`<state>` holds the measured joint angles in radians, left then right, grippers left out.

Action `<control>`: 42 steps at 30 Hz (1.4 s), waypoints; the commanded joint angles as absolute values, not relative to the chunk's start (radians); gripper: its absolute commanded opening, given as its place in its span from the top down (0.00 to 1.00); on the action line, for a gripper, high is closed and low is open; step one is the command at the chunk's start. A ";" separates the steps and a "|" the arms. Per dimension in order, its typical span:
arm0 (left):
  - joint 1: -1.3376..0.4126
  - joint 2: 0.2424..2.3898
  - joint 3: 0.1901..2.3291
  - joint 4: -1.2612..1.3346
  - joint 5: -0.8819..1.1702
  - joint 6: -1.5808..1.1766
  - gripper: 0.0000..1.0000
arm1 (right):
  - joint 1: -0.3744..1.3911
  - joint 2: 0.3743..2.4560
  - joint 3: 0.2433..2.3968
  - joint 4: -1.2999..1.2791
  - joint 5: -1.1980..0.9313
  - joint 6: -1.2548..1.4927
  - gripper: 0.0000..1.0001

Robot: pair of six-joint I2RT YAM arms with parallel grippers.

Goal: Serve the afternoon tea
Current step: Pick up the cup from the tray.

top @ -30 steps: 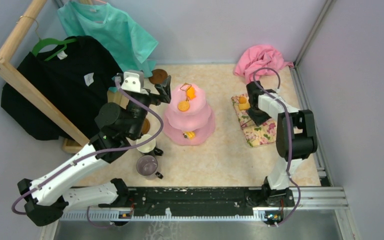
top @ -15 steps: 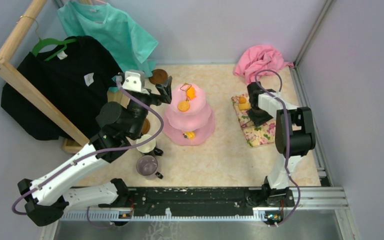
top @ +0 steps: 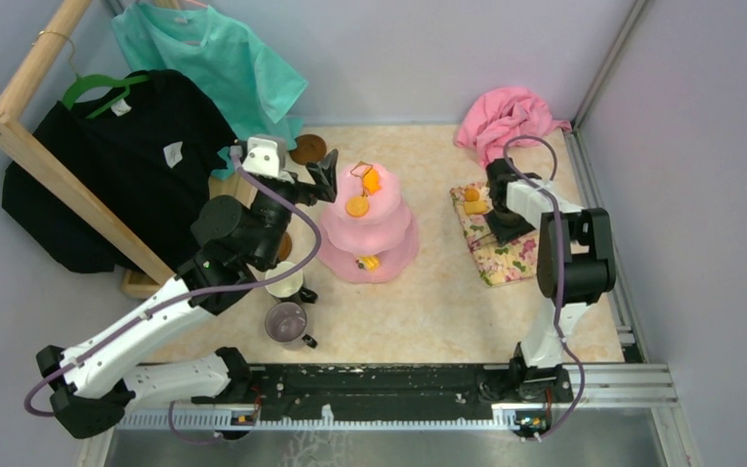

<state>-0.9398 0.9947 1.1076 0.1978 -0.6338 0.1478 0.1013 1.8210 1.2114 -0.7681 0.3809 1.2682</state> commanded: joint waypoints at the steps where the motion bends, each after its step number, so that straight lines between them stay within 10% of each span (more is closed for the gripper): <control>1: -0.931 0.999 1.141 0.196 -0.618 0.134 0.01 | 0.072 1.811 1.228 -0.767 0.381 1.283 0.53; 12: -0.928 1.004 1.141 0.195 -0.622 0.128 0.02 | 0.027 1.827 1.231 -0.742 0.353 1.242 0.51; 22: -0.926 0.999 1.139 0.182 -0.608 0.102 0.02 | 0.018 1.790 1.206 -0.719 0.345 1.189 0.81; 42: -0.925 0.982 1.164 0.137 -0.660 0.064 0.05 | 0.152 1.581 1.302 -0.804 0.419 0.910 0.86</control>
